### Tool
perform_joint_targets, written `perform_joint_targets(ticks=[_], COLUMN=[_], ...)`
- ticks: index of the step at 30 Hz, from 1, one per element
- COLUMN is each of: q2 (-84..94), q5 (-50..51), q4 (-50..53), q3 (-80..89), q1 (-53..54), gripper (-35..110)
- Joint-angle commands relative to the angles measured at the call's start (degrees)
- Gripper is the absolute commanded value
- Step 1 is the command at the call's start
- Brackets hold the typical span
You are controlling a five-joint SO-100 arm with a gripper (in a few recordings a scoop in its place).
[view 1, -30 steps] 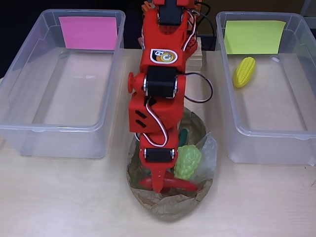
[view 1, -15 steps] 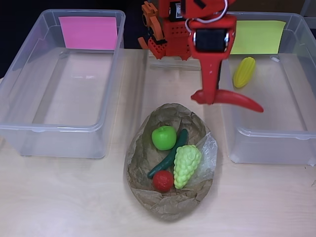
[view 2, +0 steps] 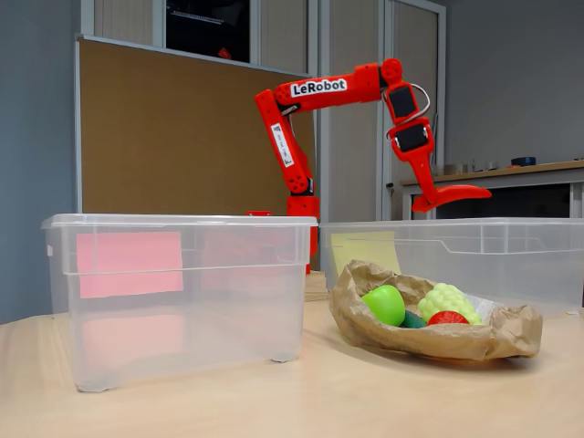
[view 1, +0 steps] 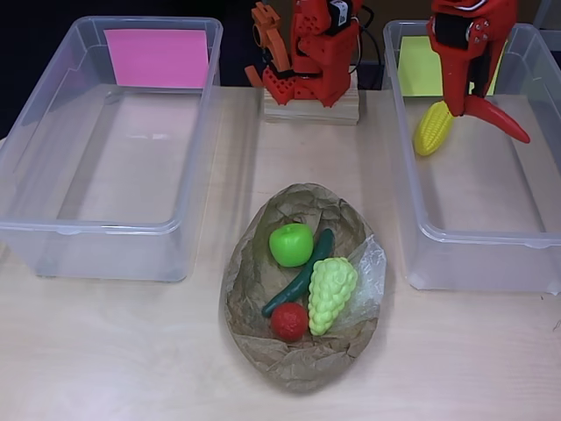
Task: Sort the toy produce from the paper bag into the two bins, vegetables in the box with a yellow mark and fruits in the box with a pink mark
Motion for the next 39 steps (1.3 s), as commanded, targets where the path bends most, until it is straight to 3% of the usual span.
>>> perform_joint_targets(ticks=[1, 8, 13, 16, 20, 27, 31, 35, 39], q2=[-1.9, -10.4, -14.1, -14.0, -12.1, -9.1, -8.9, -10.1, -13.5], q5=[13.2, 26.5, 22.8, 13.2, -7.1, -54.9, -75.6, -82.8, -77.2], q4=[-2.6, -14.9, -13.2, -6.9, -0.8, -3.9, -8.4, -11.4, -11.6], q3=[1.7, 6.5, 2.1, -3.5, -11.4, -21.5, -22.0, -20.7, -18.9], q1=[-6.4, -15.3, -14.7, -10.4, -1.6, 16.8, 27.8, 37.4, 44.9], gripper=[14, 29, 30, 30, 30, 29, 25, 20, 10])
